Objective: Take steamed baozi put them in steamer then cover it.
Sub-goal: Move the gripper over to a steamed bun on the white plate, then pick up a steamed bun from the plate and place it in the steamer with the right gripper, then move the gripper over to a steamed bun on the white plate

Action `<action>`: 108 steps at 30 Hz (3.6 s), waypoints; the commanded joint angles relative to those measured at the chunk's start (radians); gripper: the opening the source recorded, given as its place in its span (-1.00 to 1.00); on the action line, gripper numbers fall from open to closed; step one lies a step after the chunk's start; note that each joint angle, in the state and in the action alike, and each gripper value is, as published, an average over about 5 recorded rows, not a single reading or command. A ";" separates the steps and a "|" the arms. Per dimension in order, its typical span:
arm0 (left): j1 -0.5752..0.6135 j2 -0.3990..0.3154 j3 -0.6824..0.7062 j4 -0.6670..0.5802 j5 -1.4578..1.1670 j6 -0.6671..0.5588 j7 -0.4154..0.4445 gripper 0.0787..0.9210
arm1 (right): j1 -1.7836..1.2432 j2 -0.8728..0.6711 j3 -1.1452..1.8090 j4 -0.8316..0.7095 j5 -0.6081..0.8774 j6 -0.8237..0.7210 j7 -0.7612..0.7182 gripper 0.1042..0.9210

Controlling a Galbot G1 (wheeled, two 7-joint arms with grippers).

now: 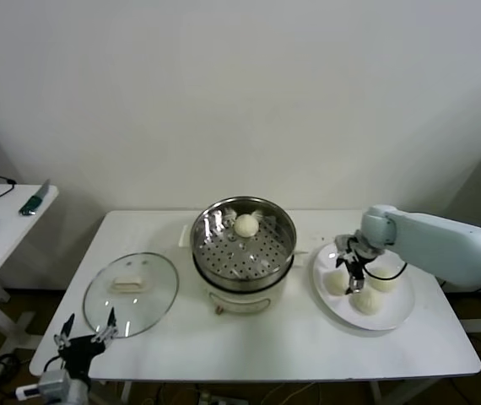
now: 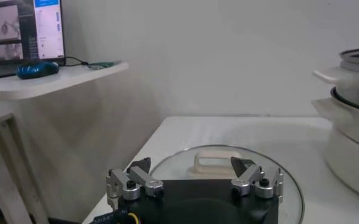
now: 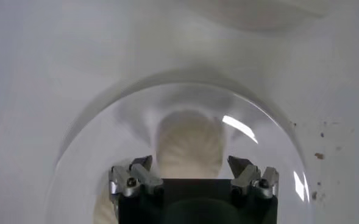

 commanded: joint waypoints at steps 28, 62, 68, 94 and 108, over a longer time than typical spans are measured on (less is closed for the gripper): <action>0.003 0.008 0.005 -0.015 0.002 0.003 0.000 0.77 | 0.769 0.042 -0.343 0.276 0.373 0.029 -0.106 0.39; -0.003 0.012 -0.004 0.014 -0.003 -0.007 0.001 0.77 | 0.323 0.554 -0.132 0.048 0.346 -0.121 0.117 0.39; -0.008 0.014 -0.008 0.016 -0.003 -0.005 0.002 0.77 | 0.279 0.561 -0.129 0.000 0.321 -0.119 0.124 0.39; -0.009 0.007 -0.008 -0.010 -0.001 0.006 0.002 0.77 | 0.333 0.489 -0.102 0.046 0.363 -0.066 0.068 0.76; -0.008 0.003 -0.006 -0.039 0.002 0.021 0.003 0.77 | 0.641 0.044 -0.312 0.270 0.424 0.041 -0.144 0.76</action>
